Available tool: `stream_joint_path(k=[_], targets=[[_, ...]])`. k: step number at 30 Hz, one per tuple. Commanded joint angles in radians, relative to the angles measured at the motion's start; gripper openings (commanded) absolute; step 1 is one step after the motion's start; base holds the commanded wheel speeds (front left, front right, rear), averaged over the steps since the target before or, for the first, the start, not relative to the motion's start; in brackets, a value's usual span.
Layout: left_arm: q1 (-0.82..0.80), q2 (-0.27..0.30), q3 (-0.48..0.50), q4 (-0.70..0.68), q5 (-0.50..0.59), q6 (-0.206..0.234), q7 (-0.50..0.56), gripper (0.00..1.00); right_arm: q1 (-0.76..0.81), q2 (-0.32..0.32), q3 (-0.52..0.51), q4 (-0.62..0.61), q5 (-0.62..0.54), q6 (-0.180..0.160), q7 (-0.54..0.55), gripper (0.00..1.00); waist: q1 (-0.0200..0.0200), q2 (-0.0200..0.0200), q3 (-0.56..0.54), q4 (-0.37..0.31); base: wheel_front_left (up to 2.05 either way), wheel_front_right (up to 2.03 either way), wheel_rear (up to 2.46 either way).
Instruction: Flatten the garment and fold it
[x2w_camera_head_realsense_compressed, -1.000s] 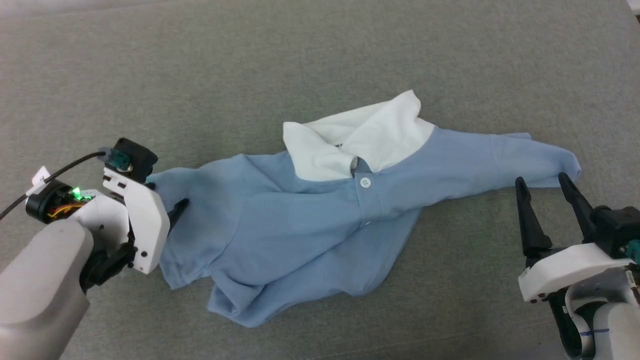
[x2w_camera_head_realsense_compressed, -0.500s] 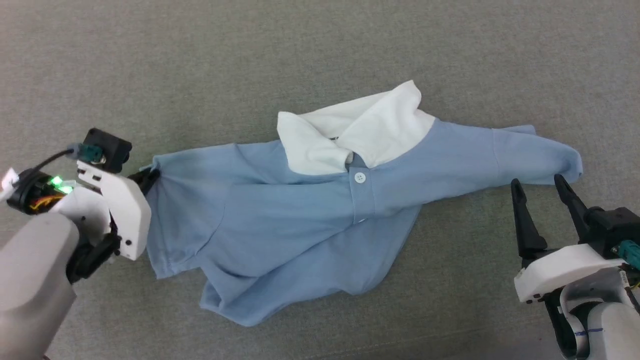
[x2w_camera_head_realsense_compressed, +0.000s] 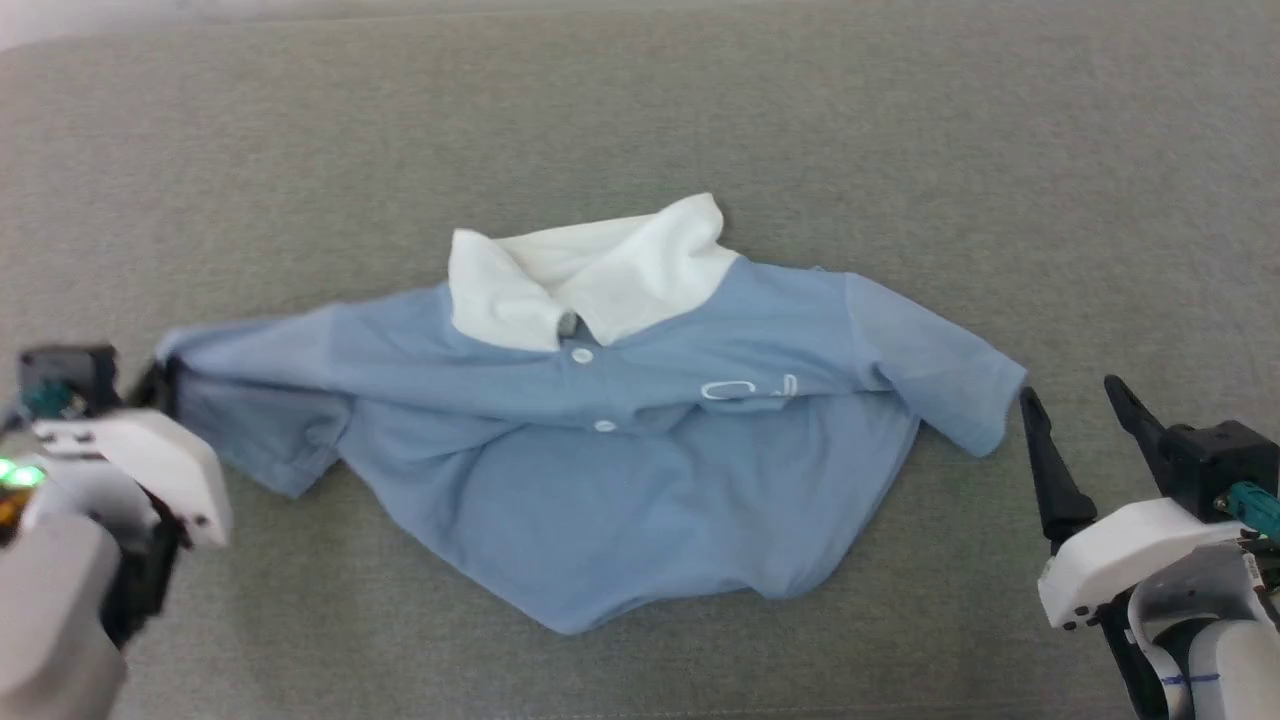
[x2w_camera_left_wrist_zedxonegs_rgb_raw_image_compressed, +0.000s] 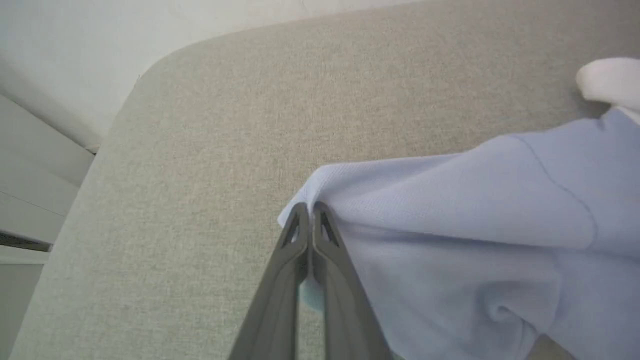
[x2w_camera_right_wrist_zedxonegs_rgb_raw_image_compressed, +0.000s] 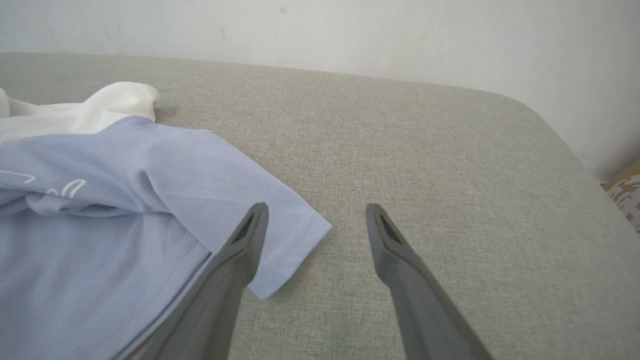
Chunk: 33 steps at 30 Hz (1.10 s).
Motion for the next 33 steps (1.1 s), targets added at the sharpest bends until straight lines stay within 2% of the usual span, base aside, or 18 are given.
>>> stream_joint_path(k=[1, 2, 7, 11, 16, 19, 23, 27, 28, 29, 33], targets=[[0.042, -0.022, -0.008, 0.0, -0.017, -0.004, -0.009, 0.15, 0.016, -0.014, 0.004, 0.003, 0.006, -0.002, 0.014, 1.0, -0.0001, 0.0, -0.011, 0.037, 0.0, 0.0, 0.0], [0.055, -0.033, -0.012, -0.005, -0.022, -0.009, -0.022, 1.0, 0.016, -0.018, 0.006, 0.005, 0.011, -0.002, 0.02, 1.0, -0.0001, 0.0, -0.01, 0.042, 0.0, 0.0, 0.0], [0.089, -0.077, -0.009, -0.037, -0.004, 0.0, -0.156, 1.0, -0.01, -0.043, -0.001, 0.014, 0.054, -0.002, 0.078, 1.0, -0.0001, 0.0, -0.016, 0.065, 0.0, 0.0, 0.0], [0.108, -0.111, 0.009, -0.101, 0.037, 0.029, -0.234, 1.0, -0.061, -0.085, -0.026, 0.053, 0.084, -0.002, 0.208, 1.0, -0.0001, 0.0, -0.022, 0.093, 0.0, 0.0, 0.0], [0.162, -0.158, 0.057, -0.217, 0.096, 0.071, -0.247, 1.0, -0.135, -0.15, -0.011, 0.124, 0.13, -0.002, 0.394, 1.0, -0.0001, 0.0, -0.023, 0.132, 0.0, 0.0, 0.0], [0.202, -0.181, 0.084, -0.276, 0.128, 0.078, -0.248, 1.0, -0.169, -0.187, 0.011, 0.171, 0.143, -0.002, 0.469, 1.0, -0.0001, 0.0, -0.019, 0.152, 0.0, 0.0, 0.0], [0.236, -0.2, 0.106, -0.319, 0.159, 0.074, -0.248, 1.0, -0.196, -0.224, 0.056, 0.223, 0.158, -0.002, 0.509, 1.0, -0.0001, 0.0, -0.008, 0.176, 0.0, 0.0, 0.0], [0.259, -0.209, 0.115, -0.326, 0.18, 0.072, -0.248, 1.0, -0.208, -0.248, 0.091, 0.27, 0.157, -0.002, 0.491, 1.0, -0.0001, 0.0, 0.002, 0.189, 0.0, 0.0, 0.0], [0.262, -0.212, 0.118, -0.327, 0.182, 0.071, -0.248, 1.0, -0.209, -0.252, 0.1, 0.283, 0.156, -0.002, 0.484, 0.56, -0.0001, 0.0, 0.004, 0.191, 0.0, 0.0, 0.0], [0.266, -0.214, 0.121, -0.327, 0.183, 0.07, -0.248, 1.0, -0.21, -0.256, 0.106, 0.293, 0.156, -0.002, 0.473, 0.0, -0.0001, 0.0, 0.005, 0.192, 0.0, 0.0, 0.0], [0.276, -0.221, 0.126, -0.323, 0.187, 0.066, -0.248, 1.0, -0.21, -0.272, 0.108, 0.305, 0.133, -0.002, 0.414, 0.0, -0.0001, 0.0, 0.002, 0.191, 0.0, 0.0, 0.0]])
